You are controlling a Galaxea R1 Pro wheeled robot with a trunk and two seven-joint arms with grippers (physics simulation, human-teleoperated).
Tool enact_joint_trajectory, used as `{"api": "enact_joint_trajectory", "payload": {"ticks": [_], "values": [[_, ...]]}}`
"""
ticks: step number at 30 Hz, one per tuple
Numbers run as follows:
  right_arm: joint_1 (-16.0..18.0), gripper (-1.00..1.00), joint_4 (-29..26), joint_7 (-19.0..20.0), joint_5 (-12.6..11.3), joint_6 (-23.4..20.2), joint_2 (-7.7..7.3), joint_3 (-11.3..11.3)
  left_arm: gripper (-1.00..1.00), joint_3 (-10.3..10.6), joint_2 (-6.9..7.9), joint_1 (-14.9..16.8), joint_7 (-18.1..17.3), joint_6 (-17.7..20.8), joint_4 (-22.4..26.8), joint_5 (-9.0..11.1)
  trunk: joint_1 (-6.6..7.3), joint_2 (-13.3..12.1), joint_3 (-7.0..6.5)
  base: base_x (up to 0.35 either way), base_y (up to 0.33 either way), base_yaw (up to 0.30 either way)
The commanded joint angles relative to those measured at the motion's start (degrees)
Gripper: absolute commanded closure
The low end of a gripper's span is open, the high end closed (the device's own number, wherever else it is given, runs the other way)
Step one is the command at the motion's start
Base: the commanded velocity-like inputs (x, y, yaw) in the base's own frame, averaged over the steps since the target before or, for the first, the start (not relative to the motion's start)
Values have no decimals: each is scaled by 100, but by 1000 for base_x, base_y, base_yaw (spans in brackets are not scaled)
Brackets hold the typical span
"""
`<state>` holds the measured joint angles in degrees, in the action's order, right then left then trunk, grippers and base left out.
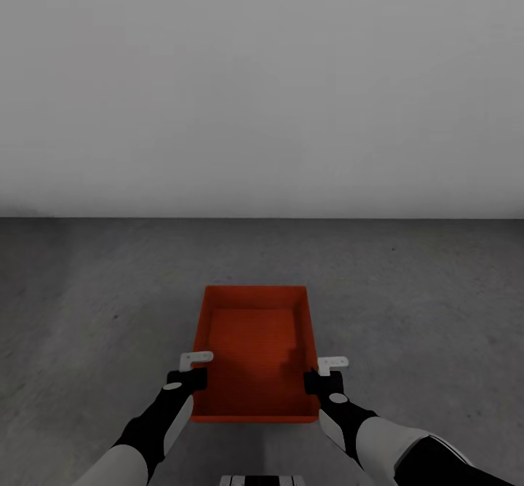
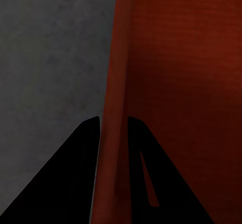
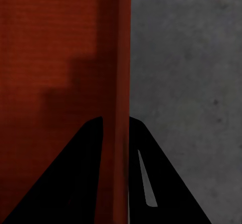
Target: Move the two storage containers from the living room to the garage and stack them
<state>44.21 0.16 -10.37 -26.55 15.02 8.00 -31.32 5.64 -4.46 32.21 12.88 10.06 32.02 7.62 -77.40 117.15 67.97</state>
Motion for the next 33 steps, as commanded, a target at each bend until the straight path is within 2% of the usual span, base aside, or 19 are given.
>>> {"api": "enact_joint_trajectory", "payload": {"ticks": [1,15,25,33], "values": [[0,100,19,-36,-158,45,-1,3,100,-51,0,5,153,49,41,-86,-22,43,22,0,0,0],[0,100,19,-36,-158,38,-1,3,100,-51,2,5,153,49,41,-89,-22,43,22,0,0,0],[0,100,19,-36,-158,42,-1,3,100,-48,-1,5,153,49,41,-87,-241,444,202,0,0,0],[0,100,19,-36,-158,44,-1,3,100,-48,3,5,153,49,41,-88,-241,444,202,0,0,0]]}}
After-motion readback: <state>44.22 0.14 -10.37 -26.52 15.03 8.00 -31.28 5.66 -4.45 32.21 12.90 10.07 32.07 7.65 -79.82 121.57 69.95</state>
